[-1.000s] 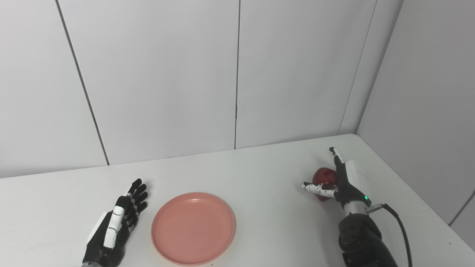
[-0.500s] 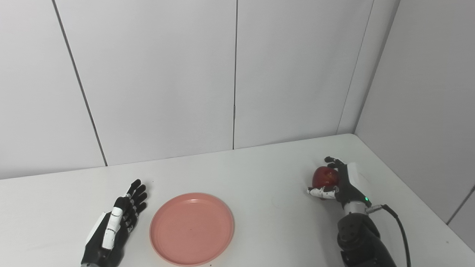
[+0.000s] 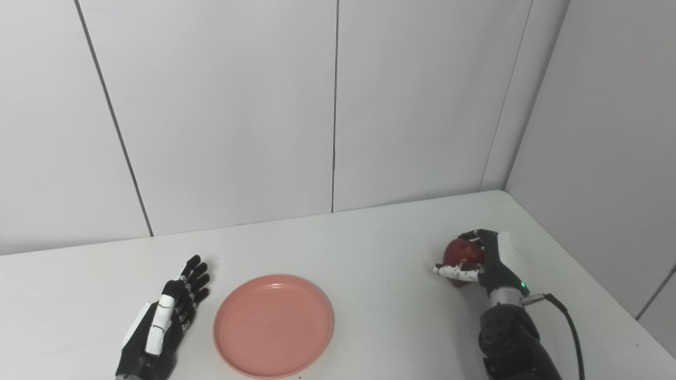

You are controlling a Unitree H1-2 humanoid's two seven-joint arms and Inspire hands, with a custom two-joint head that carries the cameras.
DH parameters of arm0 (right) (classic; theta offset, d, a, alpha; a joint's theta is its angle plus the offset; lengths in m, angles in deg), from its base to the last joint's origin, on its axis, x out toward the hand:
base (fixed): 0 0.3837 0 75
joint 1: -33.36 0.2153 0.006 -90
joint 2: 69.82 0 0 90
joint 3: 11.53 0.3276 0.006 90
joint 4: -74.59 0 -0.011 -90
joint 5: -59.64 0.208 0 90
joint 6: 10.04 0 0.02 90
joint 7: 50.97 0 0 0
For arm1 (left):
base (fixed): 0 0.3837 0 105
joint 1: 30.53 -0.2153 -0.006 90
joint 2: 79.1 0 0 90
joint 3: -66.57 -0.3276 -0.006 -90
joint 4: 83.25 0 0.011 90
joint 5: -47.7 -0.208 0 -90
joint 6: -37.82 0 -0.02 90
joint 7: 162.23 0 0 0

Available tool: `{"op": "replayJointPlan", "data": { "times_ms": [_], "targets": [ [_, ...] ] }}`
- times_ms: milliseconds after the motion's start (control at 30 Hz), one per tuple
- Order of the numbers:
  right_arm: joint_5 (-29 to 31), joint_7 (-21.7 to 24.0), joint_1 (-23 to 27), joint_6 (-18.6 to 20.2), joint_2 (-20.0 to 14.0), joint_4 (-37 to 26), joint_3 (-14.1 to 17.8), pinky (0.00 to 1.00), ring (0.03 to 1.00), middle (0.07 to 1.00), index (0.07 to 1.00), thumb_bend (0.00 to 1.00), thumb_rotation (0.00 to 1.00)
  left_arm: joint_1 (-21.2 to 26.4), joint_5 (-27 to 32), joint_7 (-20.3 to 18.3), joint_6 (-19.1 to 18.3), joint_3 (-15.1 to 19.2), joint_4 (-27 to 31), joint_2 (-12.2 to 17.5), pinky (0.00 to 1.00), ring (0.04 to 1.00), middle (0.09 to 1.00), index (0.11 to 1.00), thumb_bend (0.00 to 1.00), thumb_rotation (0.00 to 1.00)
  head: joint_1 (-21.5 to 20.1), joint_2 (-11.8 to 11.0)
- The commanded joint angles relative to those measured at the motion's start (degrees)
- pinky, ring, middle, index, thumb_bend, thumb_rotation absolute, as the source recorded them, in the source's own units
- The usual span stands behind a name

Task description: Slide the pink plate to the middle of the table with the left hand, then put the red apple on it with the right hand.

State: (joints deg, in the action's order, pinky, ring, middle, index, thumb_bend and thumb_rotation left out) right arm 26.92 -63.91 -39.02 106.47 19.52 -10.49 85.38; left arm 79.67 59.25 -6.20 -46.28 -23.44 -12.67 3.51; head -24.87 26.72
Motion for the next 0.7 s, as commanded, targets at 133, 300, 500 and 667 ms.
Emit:
{"op": "replayJointPlan", "data": {
  "times_ms": [133,300,500,667],
  "targets": [
    [-0.41,-2.32,1.76,-1.95,-1.31,-2.12,0.02,0.34,0.391,0.478,0.525,0.51,0.0,0.94,0.7,-0.01,2.32,0.0,0.26,-0.26,1.0,1.0,0.993,0.98,0.73,1.0,0.63,-0.05],
    [0.5,-1.73,1.17,-2.61,-1.18,-4.78,-0.09,0.26,0.356,0.469,0.54,0.51,0.0,0.68,0.48,-0.08,2.38,-0.36,1.07,-0.45,1.0,1.0,0.993,0.983,0.72,1.0,3.19,0.03],
    [3.03,-1.11,0.07,-5.55,-0.97,-9.54,-0.52,0.36,0.395,0.499,0.523,0.51,0.0,0.25,-1.02,1.53,0.76,-1.34,2.94,-1.09,1.0,0.998,0.983,0.971,0.74,1.0,5.79,0.02],
    [4.4,0.02,-0.45,-7.56,-0.33,-12.87,-1.89,0.31,0.372,0.473,0.541,0.51,0.0,0.27,-1.6,2.28,0.64,-2.09,3.29,-1.39,1.0,0.999,0.985,0.974,0.75,1.0,7.61,0.19]
  ]
}}
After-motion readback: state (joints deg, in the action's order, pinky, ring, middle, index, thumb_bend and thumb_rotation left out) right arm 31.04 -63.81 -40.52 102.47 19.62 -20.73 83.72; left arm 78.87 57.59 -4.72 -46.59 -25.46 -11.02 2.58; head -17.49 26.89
